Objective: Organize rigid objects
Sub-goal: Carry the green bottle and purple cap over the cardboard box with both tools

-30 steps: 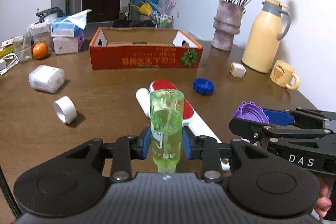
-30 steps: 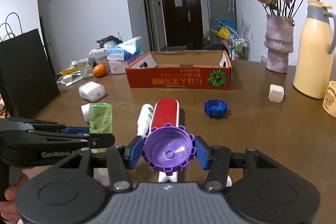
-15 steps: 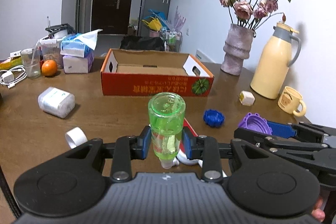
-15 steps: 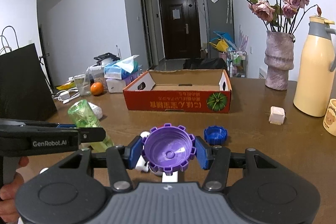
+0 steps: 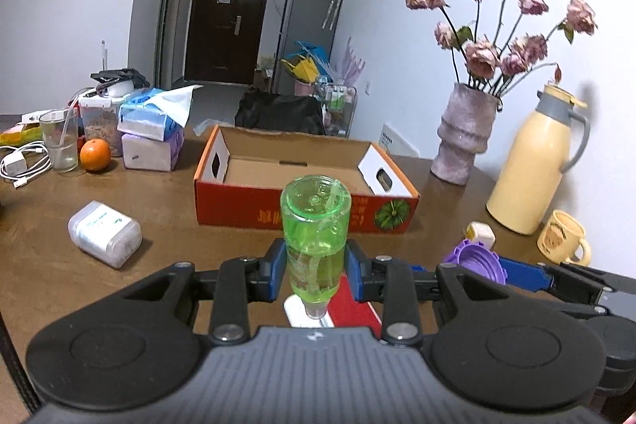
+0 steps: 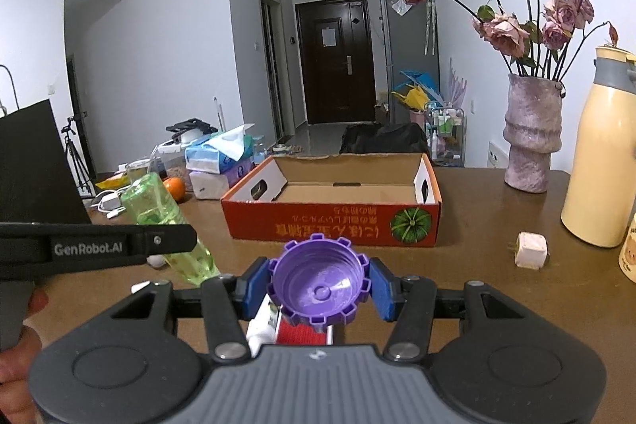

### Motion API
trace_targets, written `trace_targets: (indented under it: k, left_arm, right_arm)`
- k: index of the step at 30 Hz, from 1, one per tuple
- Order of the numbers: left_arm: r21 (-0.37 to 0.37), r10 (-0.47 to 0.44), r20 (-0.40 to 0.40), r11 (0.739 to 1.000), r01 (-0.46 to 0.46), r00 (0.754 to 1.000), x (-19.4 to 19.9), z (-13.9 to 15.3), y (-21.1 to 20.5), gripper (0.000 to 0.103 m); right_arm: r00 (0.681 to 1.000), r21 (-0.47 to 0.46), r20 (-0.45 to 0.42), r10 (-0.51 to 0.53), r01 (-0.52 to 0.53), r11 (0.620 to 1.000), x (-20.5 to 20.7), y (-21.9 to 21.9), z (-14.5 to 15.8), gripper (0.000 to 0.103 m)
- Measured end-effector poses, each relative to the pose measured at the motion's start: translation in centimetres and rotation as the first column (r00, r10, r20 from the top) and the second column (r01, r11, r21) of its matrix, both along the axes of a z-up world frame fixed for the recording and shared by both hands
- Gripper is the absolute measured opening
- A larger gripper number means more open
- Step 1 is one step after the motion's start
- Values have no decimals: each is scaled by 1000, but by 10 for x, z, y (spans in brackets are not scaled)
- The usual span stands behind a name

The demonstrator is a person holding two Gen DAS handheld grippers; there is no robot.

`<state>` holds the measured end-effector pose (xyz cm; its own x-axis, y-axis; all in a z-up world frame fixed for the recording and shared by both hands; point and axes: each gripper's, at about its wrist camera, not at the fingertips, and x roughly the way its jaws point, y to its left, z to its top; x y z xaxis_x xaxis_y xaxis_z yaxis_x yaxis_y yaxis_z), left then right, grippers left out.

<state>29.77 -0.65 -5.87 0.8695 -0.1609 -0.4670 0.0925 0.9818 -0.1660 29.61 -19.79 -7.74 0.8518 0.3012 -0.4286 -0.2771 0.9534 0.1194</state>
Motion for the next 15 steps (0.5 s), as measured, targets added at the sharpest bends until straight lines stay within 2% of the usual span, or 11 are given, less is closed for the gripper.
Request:
trace_targets:
  k: [15]
  left_arm:
    - [-51, 43, 27, 998, -41, 999, 45, 6, -2, 32]
  right_arm:
    - [999, 1, 38, -23, 23, 1000, 56, 1, 12, 52]
